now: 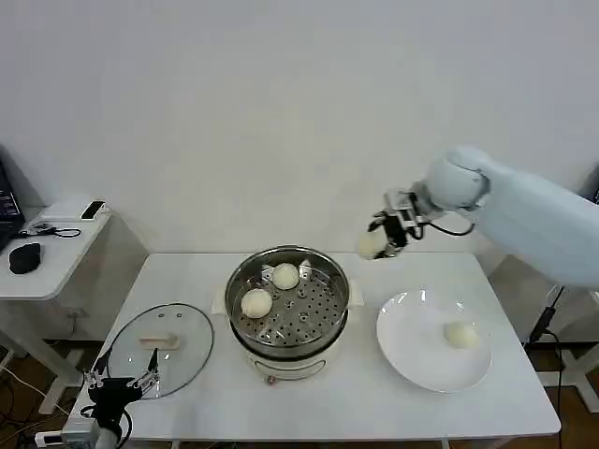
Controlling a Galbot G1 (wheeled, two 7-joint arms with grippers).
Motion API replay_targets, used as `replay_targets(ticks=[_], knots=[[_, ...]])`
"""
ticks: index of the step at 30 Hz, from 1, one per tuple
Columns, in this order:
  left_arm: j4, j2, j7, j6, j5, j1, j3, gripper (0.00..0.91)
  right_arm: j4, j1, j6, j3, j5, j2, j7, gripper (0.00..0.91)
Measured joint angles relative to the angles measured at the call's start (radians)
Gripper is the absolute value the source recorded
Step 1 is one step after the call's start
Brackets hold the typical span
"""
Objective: Take steamed baozi put them in steamer then cover it.
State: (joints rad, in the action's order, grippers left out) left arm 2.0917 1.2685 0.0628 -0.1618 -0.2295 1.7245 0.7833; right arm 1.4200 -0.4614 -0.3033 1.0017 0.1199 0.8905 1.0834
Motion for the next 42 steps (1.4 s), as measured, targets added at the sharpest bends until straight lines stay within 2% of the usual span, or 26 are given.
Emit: replay_targets(ticks=[10, 19, 27, 39, 40, 42], knots=[[0.001, 0.011, 0.000, 0.001, -0.004, 0.016, 0.031, 0.907, -0.015, 0.011, 0.057, 0.076, -0.021, 0.191, 0.028, 0.645], [0.008, 0.013, -0.001, 0.001, -0.007, 0.023, 0.052, 0.907, -0.014, 0.043, 0.115, 0.127, -0.072, 0.289, 0.047, 0.645], [0.002, 0.020, -0.001, 0.002, -0.008, 0.019, 0.052, 0.907, -0.006, 0.052, 0.168, 0.158, -0.097, 0.326, 0.065, 0.645], [-0.006, 0.018, -0.001, 0.003, -0.010, 0.009, 0.043, 0.907, 0.023, 0.056, 0.215, 0.183, -0.102, 0.321, 0.093, 0.655], [-0.006, 0.018, -0.001, 0.003, -0.010, 0.008, 0.042, 0.907, 0.024, 0.055, 0.216, 0.183, -0.101, 0.319, 0.093, 0.675], [-0.006, 0.017, -0.001, 0.003, -0.010, 0.007, 0.041, 0.907, 0.027, 0.055, 0.218, 0.184, -0.098, 0.317, 0.093, 0.786]])
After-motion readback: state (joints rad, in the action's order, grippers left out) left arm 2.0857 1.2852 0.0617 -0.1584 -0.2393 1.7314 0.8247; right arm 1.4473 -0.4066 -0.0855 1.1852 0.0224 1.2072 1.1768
